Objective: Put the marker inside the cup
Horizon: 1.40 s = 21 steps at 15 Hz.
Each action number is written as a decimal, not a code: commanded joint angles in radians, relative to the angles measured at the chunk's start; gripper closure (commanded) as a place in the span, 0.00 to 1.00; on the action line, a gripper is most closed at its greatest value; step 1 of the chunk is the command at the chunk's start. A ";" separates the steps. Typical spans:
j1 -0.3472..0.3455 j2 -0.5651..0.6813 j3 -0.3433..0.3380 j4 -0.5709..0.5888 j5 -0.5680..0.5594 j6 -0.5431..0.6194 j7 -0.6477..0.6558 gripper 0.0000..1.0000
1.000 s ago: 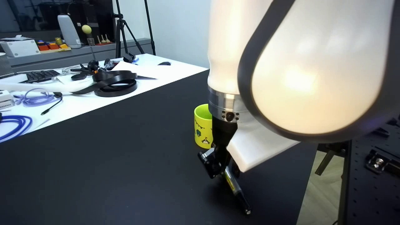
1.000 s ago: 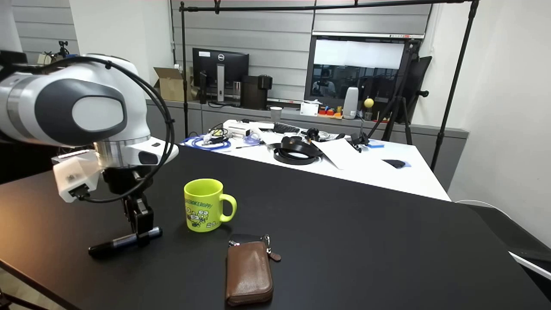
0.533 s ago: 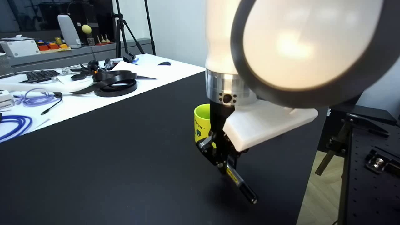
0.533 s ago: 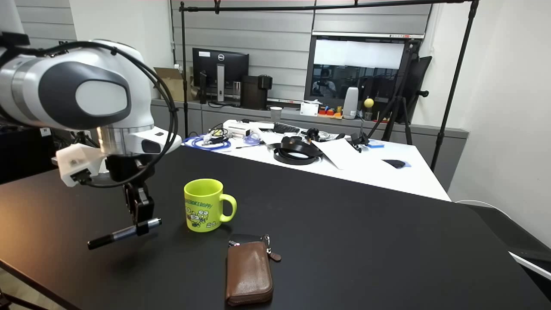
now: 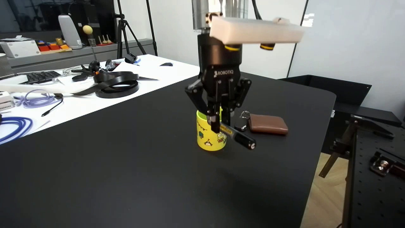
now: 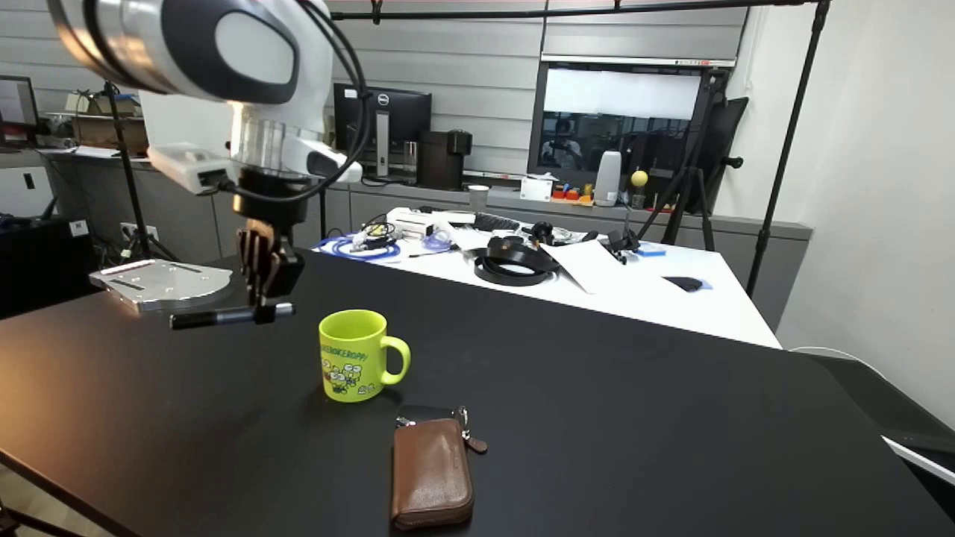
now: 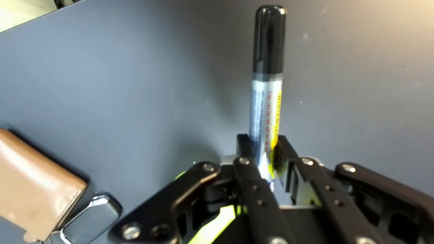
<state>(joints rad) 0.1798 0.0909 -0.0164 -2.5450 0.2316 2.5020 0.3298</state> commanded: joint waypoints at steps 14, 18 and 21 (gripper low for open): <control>-0.145 0.126 -0.011 0.316 -0.330 -0.462 -0.186 0.95; -0.143 0.202 0.006 0.397 -0.395 -0.514 -0.297 0.95; -0.144 0.278 0.016 0.473 -0.406 -0.517 -0.371 0.95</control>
<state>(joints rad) 0.0397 0.2846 -0.0127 -2.1758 -0.1546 2.0253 0.0195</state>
